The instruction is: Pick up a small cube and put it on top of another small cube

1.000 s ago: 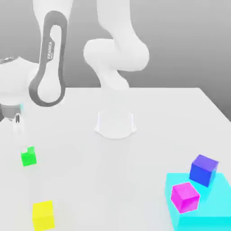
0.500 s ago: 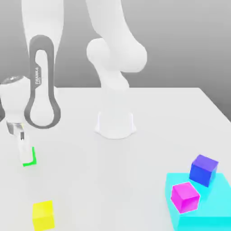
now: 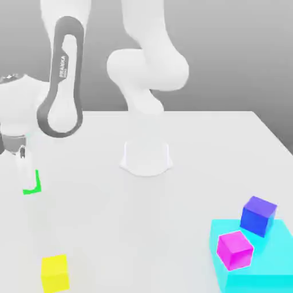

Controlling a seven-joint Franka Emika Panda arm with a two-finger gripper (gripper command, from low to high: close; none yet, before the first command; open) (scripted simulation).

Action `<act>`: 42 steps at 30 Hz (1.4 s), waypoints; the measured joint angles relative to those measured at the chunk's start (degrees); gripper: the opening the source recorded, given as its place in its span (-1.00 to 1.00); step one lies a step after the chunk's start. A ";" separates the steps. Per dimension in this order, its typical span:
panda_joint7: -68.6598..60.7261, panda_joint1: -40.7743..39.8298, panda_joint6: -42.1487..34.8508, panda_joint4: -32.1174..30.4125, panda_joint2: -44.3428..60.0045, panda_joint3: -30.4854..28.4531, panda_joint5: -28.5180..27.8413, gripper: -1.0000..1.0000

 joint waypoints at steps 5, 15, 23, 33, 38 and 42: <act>-2.45 8.72 -4.35 2.19 -1.69 5.41 1.16 -1.00; -6.12 26.19 -12.96 7.45 -5.24 15.20 0.87 -1.00; -6.99 40.65 -19.67 11.59 -8.46 21.99 -2.24 -1.00; -6.78 53.25 -24.00 15.50 -9.10 31.48 -7.19 -1.00; -6.36 53.76 -17.81 14.26 -4.15 31.75 -7.88 1.00; -6.24 54.22 -16.88 14.07 -3.41 31.56 -8.04 1.00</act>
